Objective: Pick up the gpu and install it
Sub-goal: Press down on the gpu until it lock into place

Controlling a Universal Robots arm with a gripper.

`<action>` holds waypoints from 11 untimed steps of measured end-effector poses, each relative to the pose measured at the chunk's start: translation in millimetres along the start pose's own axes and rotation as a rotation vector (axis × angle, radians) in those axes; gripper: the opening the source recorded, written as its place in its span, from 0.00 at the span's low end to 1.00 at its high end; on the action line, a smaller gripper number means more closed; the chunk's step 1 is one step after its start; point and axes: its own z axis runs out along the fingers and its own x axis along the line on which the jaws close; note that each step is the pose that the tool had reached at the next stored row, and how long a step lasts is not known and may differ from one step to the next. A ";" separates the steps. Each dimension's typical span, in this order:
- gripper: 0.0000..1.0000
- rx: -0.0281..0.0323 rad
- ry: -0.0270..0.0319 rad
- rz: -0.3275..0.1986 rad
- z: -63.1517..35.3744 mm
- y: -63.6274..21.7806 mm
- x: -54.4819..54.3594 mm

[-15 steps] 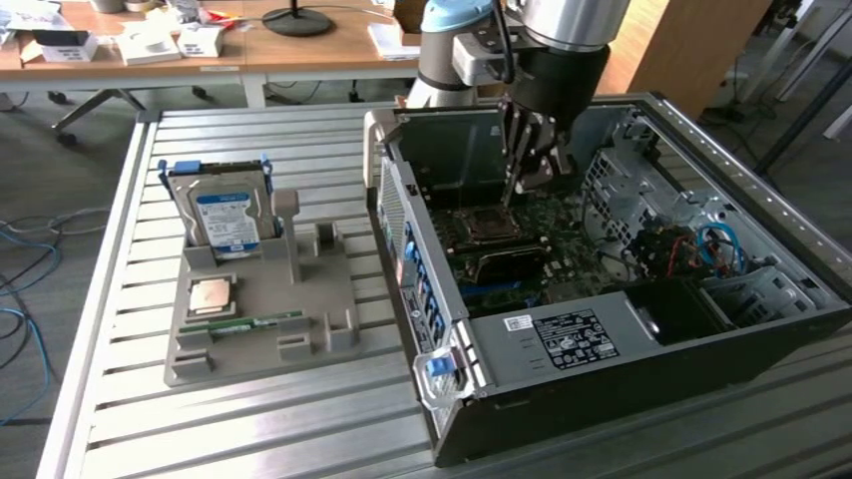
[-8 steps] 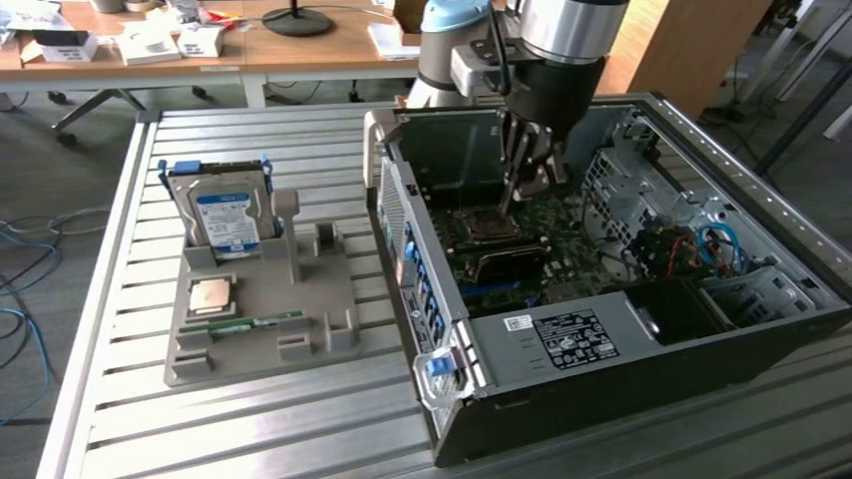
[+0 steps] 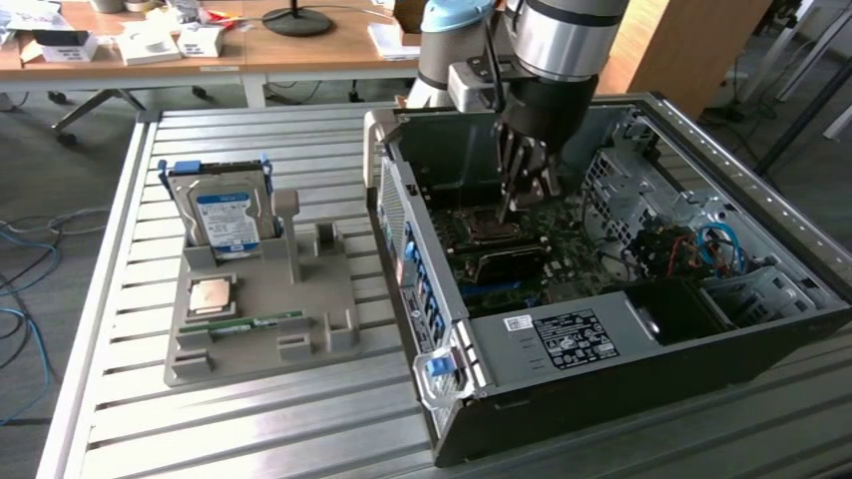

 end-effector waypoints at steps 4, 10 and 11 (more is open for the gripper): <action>0.11 0.0000 0.0002 0.006 7.3 0.1 -0.1; 0.11 -0.0002 0.0002 0.014 18.2 0.2 -0.2; 0.11 -0.0002 0.0003 0.015 20.0 0.3 -0.2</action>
